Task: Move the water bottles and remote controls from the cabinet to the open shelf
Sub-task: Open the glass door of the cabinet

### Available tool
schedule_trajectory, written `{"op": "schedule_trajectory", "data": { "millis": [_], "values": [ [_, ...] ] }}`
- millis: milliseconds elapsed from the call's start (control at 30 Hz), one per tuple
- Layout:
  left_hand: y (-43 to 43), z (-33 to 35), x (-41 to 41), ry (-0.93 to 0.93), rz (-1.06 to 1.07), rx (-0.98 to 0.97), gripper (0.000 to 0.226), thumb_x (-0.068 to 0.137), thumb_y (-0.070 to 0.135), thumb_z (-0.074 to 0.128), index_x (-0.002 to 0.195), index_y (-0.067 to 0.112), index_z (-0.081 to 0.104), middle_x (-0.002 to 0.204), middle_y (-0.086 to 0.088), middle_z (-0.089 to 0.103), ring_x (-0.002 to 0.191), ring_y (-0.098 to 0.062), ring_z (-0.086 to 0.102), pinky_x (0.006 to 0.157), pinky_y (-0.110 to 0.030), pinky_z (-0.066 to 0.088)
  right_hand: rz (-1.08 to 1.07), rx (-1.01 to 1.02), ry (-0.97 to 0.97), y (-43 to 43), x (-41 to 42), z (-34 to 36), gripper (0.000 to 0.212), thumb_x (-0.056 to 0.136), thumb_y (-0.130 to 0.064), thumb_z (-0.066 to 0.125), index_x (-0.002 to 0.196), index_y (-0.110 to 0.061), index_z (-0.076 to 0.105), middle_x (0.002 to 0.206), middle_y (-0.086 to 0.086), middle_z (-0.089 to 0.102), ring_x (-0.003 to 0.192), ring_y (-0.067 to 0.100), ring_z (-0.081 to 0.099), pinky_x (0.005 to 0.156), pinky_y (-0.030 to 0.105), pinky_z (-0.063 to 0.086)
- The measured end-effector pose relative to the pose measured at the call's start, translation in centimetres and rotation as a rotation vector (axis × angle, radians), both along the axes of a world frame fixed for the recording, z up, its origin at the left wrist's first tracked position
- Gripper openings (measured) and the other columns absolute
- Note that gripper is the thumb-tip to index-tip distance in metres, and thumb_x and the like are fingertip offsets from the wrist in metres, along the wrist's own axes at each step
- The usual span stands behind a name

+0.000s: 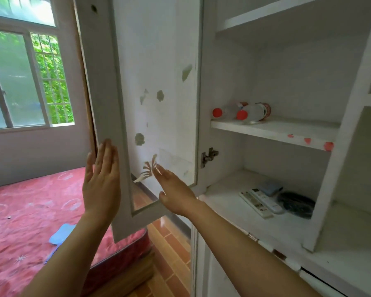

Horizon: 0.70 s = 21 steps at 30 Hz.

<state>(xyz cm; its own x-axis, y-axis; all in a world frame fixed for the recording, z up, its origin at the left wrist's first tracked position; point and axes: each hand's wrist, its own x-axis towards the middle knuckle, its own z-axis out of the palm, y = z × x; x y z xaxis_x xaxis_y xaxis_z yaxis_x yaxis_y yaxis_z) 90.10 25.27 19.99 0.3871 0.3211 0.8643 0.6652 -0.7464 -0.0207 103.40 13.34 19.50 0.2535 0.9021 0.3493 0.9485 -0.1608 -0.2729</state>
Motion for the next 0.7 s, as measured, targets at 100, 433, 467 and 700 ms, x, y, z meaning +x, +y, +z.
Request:
{"op": "schedule_trajectory", "data": {
  "millis": [100, 433, 467, 700],
  "values": [
    [0.0, -0.3, 0.6, -0.007, -0.053, -0.046, 0.055, 0.080, -0.005, 0.032, 0.135, -0.007, 0.027, 0.149, -0.024, 0.022, 0.140, -0.030, 0.015, 0.114, -0.031, -0.012, -0.055, 0.023, 0.052, -1.1, 0.7, -0.4, 0.059, 0.091, -0.009, 0.041, 0.143, -0.016, 0.014, 0.154, 0.005, 0.018, 0.139, 0.026, 0.021, 0.111, 0.041, 0.026],
    [-3.3, -1.1, 6.0, 0.071, -0.283, -0.208, 0.049, 0.081, 0.018, 0.047, 0.128, 0.003, 0.044, 0.138, -0.027, 0.042, 0.130, -0.043, 0.035, 0.099, -0.062, 0.031, -0.240, 0.140, 0.002, -7.5, 4.9, -1.5, 0.053, 0.089, -0.007, 0.041, 0.140, -0.013, 0.026, 0.147, 0.008, 0.034, 0.132, 0.025, 0.030, 0.110, 0.034, 0.023],
    [-4.0, -1.1, 6.7, 0.083, -0.324, -0.204, 0.044, 0.083, 0.015, 0.052, 0.125, 0.003, 0.046, 0.135, -0.027, 0.046, 0.127, -0.043, 0.039, 0.099, -0.062, 0.032, -0.271, 0.146, -0.007, -8.5, 5.4, -1.6, 0.053, 0.089, -0.008, 0.041, 0.139, -0.013, 0.027, 0.145, 0.009, 0.036, 0.131, 0.025, 0.032, 0.109, 0.034, 0.024],
    [-9.0, -2.8, 12.0, 0.272, -0.645, -0.299, 0.042, 0.085, 0.021, 0.059, 0.125, 0.011, 0.050, 0.128, -0.014, 0.057, 0.117, -0.032, 0.053, 0.101, -0.047, 0.037, -0.484, 0.147, -0.056, -16.9, 7.8, -2.6, 0.049, 0.090, -0.012, 0.041, 0.138, -0.011, 0.031, 0.145, 0.008, 0.036, 0.132, 0.024, 0.031, 0.112, 0.037, 0.025]
  ]
}}
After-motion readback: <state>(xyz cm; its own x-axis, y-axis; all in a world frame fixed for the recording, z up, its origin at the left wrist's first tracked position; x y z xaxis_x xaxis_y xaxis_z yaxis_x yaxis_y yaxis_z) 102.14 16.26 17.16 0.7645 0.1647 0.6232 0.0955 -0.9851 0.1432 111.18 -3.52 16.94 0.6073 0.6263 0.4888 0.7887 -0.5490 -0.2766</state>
